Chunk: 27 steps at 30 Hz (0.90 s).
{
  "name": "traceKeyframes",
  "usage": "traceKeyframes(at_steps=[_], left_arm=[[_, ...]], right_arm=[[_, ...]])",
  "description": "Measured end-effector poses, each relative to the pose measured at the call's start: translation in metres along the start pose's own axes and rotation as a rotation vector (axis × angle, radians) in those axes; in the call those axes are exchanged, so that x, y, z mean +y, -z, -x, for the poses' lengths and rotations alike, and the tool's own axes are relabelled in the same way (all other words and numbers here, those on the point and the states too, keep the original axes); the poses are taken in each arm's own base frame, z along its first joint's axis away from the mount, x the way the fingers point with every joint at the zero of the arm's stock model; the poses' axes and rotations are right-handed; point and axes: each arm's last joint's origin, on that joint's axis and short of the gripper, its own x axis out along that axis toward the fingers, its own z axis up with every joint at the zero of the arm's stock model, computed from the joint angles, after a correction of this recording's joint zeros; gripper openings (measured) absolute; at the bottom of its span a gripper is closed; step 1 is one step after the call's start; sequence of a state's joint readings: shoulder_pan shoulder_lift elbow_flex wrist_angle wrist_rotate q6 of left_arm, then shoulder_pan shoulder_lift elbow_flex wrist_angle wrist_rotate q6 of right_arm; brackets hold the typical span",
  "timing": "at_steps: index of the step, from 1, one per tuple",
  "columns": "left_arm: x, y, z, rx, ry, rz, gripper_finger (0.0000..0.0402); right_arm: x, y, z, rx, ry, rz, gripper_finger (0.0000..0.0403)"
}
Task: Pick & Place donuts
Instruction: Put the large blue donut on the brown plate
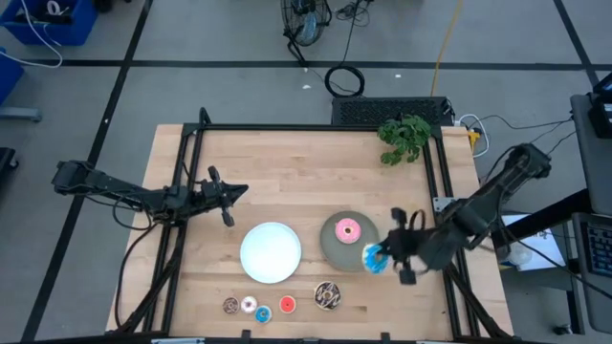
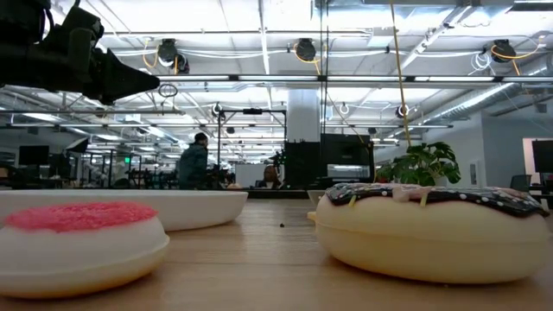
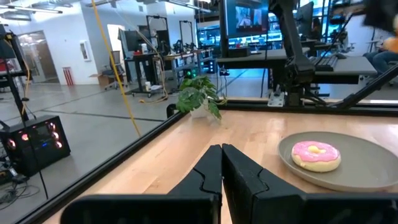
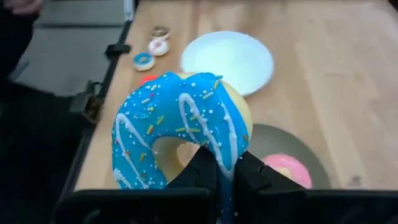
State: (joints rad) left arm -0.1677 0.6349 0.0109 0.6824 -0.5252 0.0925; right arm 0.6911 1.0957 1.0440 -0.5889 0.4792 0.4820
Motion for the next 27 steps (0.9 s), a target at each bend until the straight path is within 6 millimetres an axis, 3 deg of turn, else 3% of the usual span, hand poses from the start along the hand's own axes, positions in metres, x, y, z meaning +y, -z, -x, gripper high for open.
traceKeyframes(at_steps=[8,12,19,27], left_arm=[[0.0,0.001,0.0,0.006,0.001,0.006,0.0017],[0.0,0.001,0.0,0.006,0.0,0.012,0.0017],[0.0,0.001,0.0,0.006,0.0,0.011,0.0017],[0.0,0.001,0.0,0.005,0.0,0.008,0.0017]], right_arm=[[-0.039,0.072,-0.001,-0.211,-0.048,-0.099,0.0006],[-0.052,0.095,-0.004,-0.308,-0.087,-0.17,0.0006],[-0.063,0.122,-0.01,-0.337,-0.097,-0.22,0.0006],[-0.068,0.136,-0.016,-0.324,-0.05,-0.265,0.0008]])
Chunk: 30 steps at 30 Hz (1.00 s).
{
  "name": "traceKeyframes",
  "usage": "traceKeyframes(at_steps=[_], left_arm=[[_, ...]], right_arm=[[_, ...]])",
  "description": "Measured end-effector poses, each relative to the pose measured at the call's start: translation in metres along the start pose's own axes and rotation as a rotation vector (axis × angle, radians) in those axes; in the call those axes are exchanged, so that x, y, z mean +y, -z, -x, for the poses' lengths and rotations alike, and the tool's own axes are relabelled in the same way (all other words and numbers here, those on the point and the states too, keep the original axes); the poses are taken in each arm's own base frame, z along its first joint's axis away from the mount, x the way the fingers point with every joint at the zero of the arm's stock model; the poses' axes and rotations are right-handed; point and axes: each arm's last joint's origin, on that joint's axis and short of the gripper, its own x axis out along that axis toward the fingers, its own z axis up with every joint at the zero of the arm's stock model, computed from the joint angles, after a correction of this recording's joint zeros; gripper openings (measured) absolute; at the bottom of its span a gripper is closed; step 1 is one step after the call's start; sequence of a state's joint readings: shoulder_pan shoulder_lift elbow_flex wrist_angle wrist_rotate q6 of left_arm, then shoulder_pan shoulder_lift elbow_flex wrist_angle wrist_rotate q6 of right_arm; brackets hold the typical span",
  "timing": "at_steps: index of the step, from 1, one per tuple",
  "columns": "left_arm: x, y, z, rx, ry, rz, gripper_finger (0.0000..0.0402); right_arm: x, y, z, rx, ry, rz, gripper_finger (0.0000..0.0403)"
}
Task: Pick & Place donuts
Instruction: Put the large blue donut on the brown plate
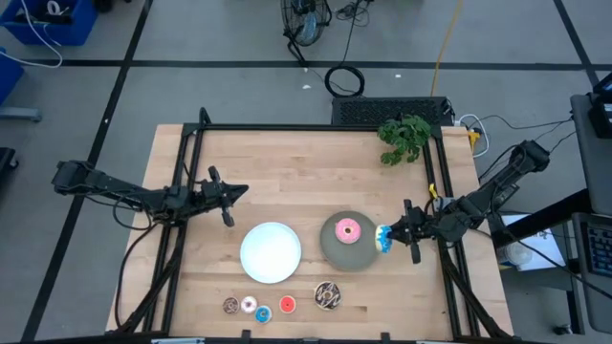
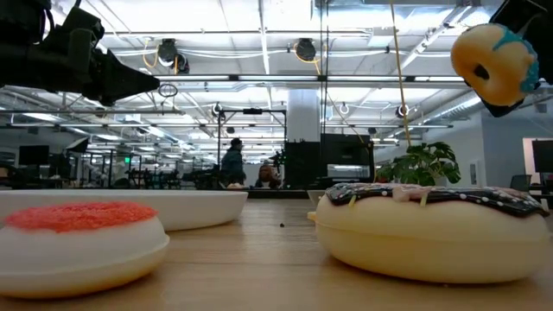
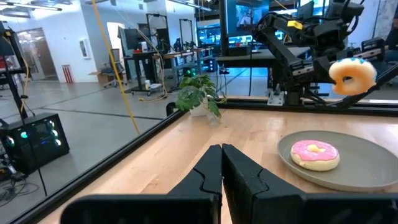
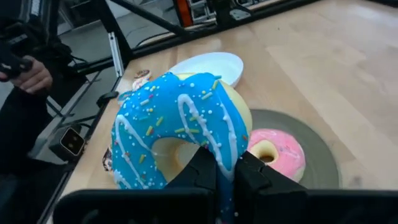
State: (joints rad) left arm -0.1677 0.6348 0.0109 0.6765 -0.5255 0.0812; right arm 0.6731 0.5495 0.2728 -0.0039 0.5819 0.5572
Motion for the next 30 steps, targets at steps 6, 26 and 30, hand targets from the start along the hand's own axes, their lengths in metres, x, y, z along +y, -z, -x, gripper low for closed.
traceKeyframes(at_steps=[6,26,30], left_arm=[[0.0,-0.001,0.0,-0.009,-0.003,-0.021,0.0017],[0.001,-0.001,0.0,-0.002,-0.045,-0.006,0.0017],[0.001,-0.001,0.0,-0.002,-0.045,-0.003,0.0017]], right_arm=[[-0.001,-0.004,0.0,-0.035,0.048,-0.059,0.0008],[0.044,-0.093,-0.053,0.499,0.289,-0.086,0.0008],[0.047,-0.097,-0.082,0.66,0.349,-0.103,0.0008]])
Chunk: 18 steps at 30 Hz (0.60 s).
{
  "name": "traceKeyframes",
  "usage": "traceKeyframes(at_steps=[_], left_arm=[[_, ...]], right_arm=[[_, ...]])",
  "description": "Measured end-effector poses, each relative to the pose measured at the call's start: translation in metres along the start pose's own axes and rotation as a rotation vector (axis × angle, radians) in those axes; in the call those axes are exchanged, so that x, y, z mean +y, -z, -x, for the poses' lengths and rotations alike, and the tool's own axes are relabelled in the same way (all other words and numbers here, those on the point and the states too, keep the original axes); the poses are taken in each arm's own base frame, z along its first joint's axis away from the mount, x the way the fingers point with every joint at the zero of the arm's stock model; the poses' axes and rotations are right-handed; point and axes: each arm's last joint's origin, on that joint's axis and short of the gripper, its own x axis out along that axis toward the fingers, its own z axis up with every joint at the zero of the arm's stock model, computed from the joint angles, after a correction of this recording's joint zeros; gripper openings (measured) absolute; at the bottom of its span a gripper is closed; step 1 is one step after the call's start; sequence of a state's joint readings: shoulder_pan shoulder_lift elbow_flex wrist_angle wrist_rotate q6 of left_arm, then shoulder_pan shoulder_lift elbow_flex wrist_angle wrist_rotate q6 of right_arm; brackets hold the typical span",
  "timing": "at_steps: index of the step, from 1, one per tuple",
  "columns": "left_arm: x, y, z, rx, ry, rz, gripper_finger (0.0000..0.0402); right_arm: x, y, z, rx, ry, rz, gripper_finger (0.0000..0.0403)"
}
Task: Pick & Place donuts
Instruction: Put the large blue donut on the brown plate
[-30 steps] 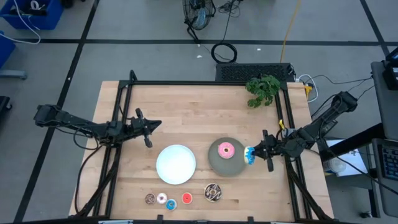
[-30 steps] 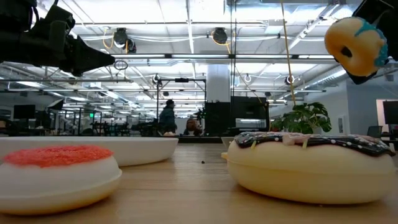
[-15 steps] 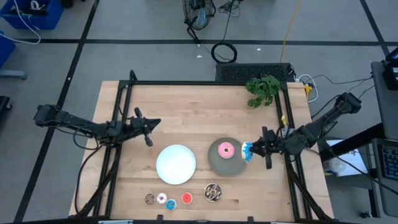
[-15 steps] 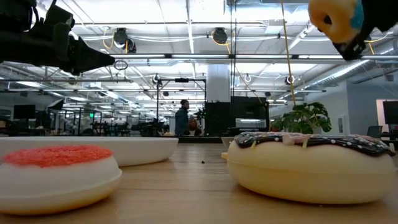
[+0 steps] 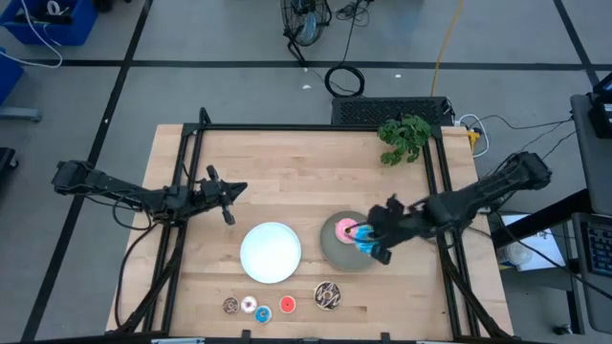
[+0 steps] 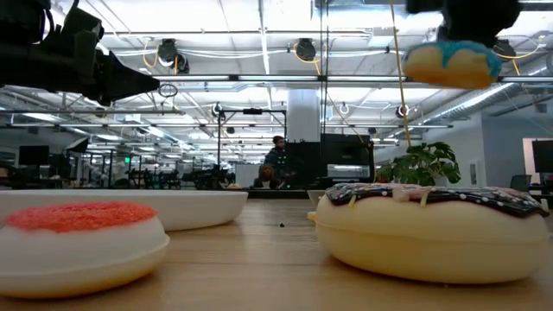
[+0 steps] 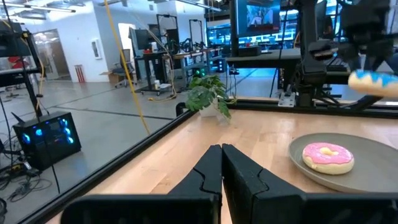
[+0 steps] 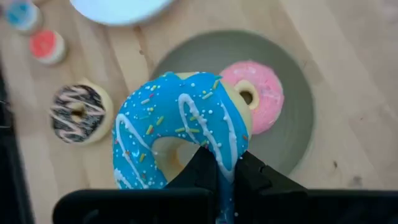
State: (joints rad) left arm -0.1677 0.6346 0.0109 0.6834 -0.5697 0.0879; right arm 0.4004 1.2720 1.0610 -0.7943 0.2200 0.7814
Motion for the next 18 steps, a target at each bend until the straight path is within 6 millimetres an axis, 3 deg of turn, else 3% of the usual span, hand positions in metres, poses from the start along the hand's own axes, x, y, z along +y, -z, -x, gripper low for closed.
traceKeyframes(at_steps=[7,12,18], left_arm=[[0.0,0.0,0.0,0.002,0.0,0.006,0.0017],[0.0,0.001,0.0,0.007,0.001,0.003,0.0017],[0.0,0.001,0.0,0.006,0.001,0.003,0.0017]], right_arm=[[0.001,-0.014,-0.041,0.288,-0.08,0.003,0.0008],[-0.016,-0.016,-0.051,0.419,-0.041,-0.07,0.0008],[-0.028,-0.022,-0.064,0.456,0.007,-0.117,0.0008]])
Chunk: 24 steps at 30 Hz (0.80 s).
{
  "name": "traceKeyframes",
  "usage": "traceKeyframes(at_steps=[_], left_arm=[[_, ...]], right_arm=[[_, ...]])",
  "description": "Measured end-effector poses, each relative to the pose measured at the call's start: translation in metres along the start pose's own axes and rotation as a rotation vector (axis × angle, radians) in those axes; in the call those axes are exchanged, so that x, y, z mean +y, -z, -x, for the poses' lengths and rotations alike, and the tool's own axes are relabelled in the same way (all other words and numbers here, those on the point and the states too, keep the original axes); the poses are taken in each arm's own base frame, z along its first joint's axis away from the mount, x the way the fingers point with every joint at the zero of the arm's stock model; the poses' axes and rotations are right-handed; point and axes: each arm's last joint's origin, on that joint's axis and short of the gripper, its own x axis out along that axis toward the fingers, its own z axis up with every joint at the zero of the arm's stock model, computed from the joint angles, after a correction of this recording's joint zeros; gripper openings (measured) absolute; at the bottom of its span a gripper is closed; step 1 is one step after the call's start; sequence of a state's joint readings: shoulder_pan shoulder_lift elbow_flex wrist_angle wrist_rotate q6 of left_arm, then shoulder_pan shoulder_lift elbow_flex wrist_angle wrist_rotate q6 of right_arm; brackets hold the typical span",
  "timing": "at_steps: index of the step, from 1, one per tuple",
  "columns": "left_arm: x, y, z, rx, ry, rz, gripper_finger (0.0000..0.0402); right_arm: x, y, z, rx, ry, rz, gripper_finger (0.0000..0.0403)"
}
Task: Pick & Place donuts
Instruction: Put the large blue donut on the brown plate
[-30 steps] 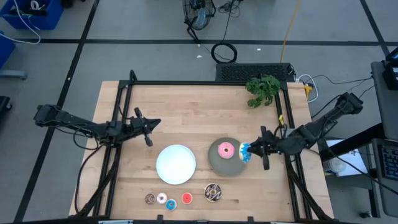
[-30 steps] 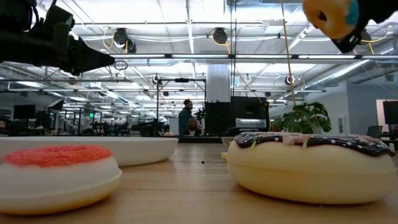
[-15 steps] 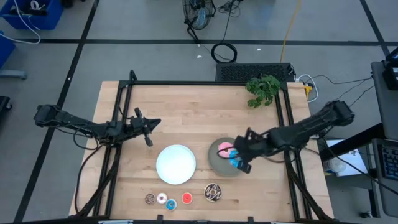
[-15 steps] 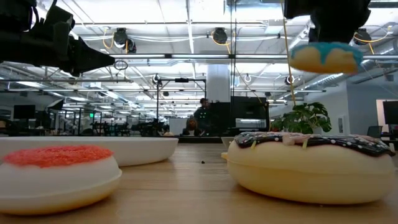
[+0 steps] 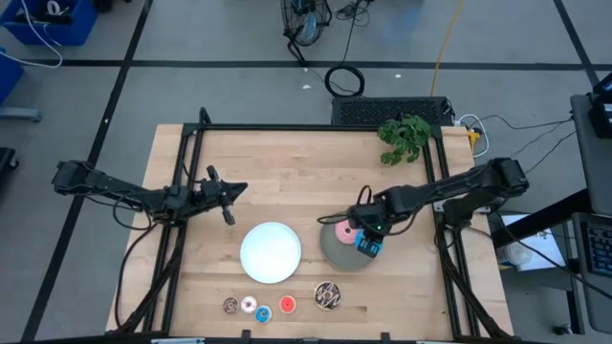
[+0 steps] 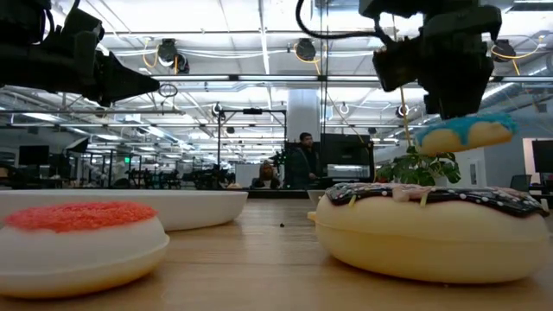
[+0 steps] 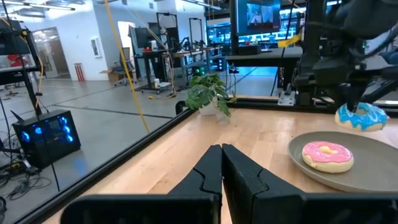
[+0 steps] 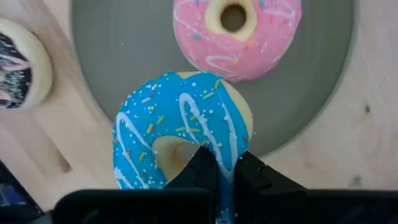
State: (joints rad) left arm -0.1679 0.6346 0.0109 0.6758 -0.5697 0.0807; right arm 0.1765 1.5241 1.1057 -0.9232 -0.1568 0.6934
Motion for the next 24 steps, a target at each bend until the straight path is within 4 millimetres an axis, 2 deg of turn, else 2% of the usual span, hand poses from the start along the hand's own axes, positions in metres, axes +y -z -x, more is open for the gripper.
traceKeyframes(at_steps=[16,24], left_arm=[[0.0,0.0,0.0,-0.001,0.0,-0.002,0.0017],[0.0,0.0,0.0,-0.001,0.0,0.0,0.0017]], right_arm=[[-0.001,-0.008,-0.042,0.209,0.044,-0.02,0.0008],[-0.005,-0.016,-0.043,0.186,0.012,-0.036,0.0008]])
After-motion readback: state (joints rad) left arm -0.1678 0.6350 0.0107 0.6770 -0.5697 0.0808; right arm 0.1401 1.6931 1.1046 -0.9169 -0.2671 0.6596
